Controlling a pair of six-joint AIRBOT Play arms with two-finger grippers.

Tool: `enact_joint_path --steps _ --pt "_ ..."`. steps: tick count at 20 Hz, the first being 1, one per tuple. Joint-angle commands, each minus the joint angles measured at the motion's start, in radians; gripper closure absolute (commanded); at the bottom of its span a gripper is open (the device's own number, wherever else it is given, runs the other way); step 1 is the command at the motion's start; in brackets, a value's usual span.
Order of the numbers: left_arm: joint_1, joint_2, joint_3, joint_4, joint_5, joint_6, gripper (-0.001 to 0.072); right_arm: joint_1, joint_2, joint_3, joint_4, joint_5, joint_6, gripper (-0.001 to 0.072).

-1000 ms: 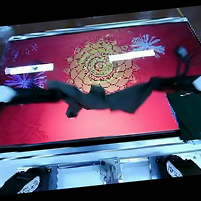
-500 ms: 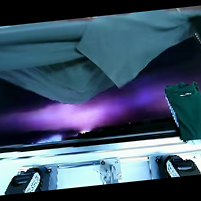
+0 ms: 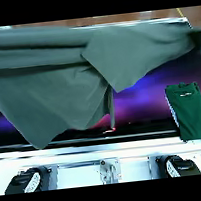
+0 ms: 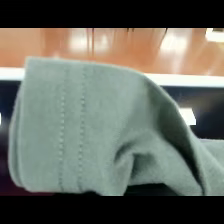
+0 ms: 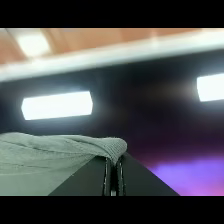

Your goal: Fold the shirts.

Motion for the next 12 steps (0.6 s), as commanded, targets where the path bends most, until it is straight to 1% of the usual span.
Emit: enact_joint_path --steps 1,2,4,5,6,7,9,11,12 --pt "0.001 -0.146 -0.044 -0.050 0.050 0.005 0.0667 -0.001 -0.157 -0.048 -0.061 0.223 0.013 0.0645" --pt "0.001 -0.206 -0.044 -0.108 0.094 0.012 0.0667 -0.001 -0.216 -0.086 -0.055 0.233 0.012 0.0645" --pt "-0.017 -0.330 -0.044 -0.308 0.248 0.124 0.0667 -0.001 -0.338 -0.156 -0.037 0.237 -0.005 0.0645" --pt "-0.047 -0.394 -0.043 -0.396 0.334 0.179 0.0667 -0.001 -0.399 -0.181 -0.018 0.245 -0.013 0.0646" --pt "-0.086 -0.455 -0.043 -0.448 0.405 0.219 0.0667 -0.001 -0.467 -0.199 0.019 0.258 -0.026 0.0646" --pt "-0.135 -0.521 -0.043 -0.464 0.464 0.239 0.0667 -0.001 -0.527 -0.206 0.067 0.275 -0.047 0.0646" --pt "-0.219 -0.653 -0.043 -0.463 0.524 0.241 0.0666 -0.001 -0.638 -0.208 0.174 0.305 -0.084 0.0645" --pt "-0.267 -0.772 -0.043 -0.463 0.516 0.237 0.0666 -0.001 -0.700 -0.208 0.235 0.301 -0.100 0.0645" --pt "-0.280 -0.828 -0.043 -0.463 0.483 0.237 0.0666 -0.001 -0.718 -0.208 0.238 0.288 -0.100 0.0645"
